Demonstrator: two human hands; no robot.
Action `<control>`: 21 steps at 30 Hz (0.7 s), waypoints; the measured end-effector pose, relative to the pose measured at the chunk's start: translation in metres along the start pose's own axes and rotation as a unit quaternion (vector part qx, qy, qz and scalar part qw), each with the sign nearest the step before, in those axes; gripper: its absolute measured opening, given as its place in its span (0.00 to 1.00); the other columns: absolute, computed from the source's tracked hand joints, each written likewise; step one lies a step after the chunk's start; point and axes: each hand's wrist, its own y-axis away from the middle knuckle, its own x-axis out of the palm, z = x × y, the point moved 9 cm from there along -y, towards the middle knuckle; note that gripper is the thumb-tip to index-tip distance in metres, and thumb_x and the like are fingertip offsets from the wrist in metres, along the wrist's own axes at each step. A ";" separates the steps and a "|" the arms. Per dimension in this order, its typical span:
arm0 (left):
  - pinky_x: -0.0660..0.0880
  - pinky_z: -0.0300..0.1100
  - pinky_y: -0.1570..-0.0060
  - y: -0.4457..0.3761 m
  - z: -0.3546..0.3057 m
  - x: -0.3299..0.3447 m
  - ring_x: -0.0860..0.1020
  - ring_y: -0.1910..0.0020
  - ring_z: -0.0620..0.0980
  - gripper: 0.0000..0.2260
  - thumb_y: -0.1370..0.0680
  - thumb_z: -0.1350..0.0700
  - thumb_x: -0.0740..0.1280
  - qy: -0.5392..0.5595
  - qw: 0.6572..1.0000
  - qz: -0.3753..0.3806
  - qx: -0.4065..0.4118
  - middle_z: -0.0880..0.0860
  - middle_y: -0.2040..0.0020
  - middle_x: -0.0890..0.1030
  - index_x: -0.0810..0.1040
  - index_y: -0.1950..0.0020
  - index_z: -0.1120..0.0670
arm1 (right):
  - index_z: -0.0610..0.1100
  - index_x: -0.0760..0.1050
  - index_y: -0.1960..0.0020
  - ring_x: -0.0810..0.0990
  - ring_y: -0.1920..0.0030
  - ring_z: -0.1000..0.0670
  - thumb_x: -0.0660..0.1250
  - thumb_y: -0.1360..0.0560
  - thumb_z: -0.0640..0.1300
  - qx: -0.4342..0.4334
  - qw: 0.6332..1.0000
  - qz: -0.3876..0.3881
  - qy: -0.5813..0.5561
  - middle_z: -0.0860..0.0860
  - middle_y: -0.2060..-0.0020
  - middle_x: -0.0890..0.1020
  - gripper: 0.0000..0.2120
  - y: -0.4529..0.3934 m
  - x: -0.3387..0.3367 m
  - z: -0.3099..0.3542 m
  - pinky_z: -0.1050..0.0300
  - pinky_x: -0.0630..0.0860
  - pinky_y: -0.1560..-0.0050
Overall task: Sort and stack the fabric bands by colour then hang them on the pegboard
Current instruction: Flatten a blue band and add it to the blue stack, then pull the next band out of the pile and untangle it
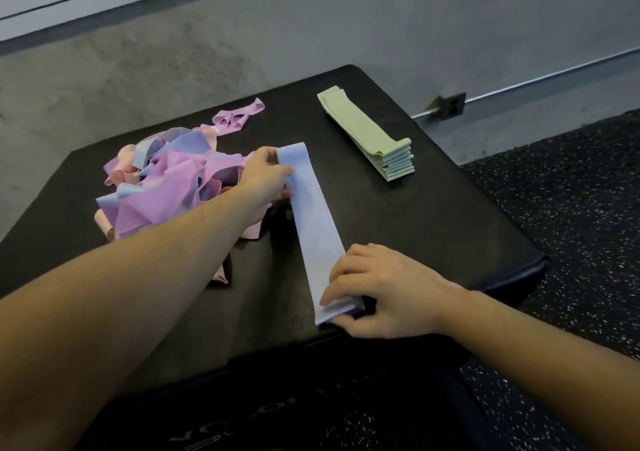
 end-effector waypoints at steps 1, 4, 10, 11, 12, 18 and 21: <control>0.84 0.47 0.50 -0.004 0.000 0.002 0.79 0.44 0.54 0.14 0.19 0.61 0.68 -0.010 1.000 -0.002 0.007 0.53 0.39 0.75 0.72 0.37 0.49 | 0.55 0.83 0.47 0.76 0.51 0.56 0.70 0.24 0.54 -0.006 1.000 -0.003 0.004 0.58 0.51 0.80 0.08 0.000 0.000 0.001 0.53 0.73 0.53; 0.82 0.42 0.54 -0.014 0.001 0.007 0.79 0.47 0.51 0.14 0.19 0.60 0.68 -0.035 0.999 0.000 0.020 0.52 0.40 0.75 0.71 0.36 0.50 | 0.55 0.82 0.49 0.75 0.49 0.56 0.70 0.24 0.54 -0.013 1.000 0.001 0.018 0.58 0.51 0.79 0.05 0.001 0.001 0.000 0.54 0.72 0.50; 0.77 0.39 0.55 -0.030 0.011 0.011 0.78 0.48 0.50 0.15 0.20 0.61 0.70 -0.109 0.994 -0.001 0.000 0.53 0.40 0.76 0.71 0.37 0.50 | 0.56 0.81 0.50 0.74 0.48 0.57 0.68 0.23 0.56 0.004 1.000 0.017 0.017 0.60 0.51 0.77 0.06 0.000 0.004 -0.004 0.55 0.71 0.46; 0.77 0.38 0.56 -0.031 0.010 0.011 0.78 0.47 0.50 0.17 0.21 0.60 0.71 -0.123 0.992 -0.001 0.003 0.54 0.38 0.76 0.71 0.35 0.50 | 0.56 0.81 0.50 0.74 0.48 0.58 0.68 0.23 0.57 0.008 1.000 0.011 0.015 0.61 0.51 0.77 0.06 0.000 0.003 -0.005 0.56 0.71 0.46; 0.76 0.37 0.56 -0.031 0.008 0.011 0.77 0.45 0.51 0.19 0.21 0.60 0.71 -0.140 0.990 -0.005 0.010 0.54 0.36 0.75 0.71 0.33 0.50 | 0.56 0.81 0.50 0.73 0.49 0.58 0.69 0.24 0.58 0.015 1.000 0.000 0.009 0.61 0.51 0.77 0.07 0.000 0.001 -0.006 0.57 0.70 0.46; 0.74 0.37 0.55 -0.006 -0.014 0.006 0.76 0.44 0.50 0.13 0.21 0.56 0.70 -0.213 0.971 -0.005 0.107 0.52 0.36 0.69 0.73 0.38 0.46 | 0.54 0.81 0.50 0.75 0.48 0.56 0.67 0.24 0.58 0.096 0.990 -0.064 -0.084 0.62 0.53 0.78 0.09 0.001 -0.014 -0.022 0.58 0.70 0.45; 0.72 0.34 0.57 0.023 -0.026 0.001 0.77 0.46 0.49 0.08 0.20 0.56 0.69 -0.216 0.960 0.006 0.177 0.50 0.41 0.72 0.74 0.44 0.45 | 0.54 0.81 0.52 0.77 0.50 0.54 0.66 0.23 0.56 0.124 0.983 -0.067 -0.119 0.61 0.56 0.80 0.08 0.000 -0.015 -0.026 0.52 0.74 0.47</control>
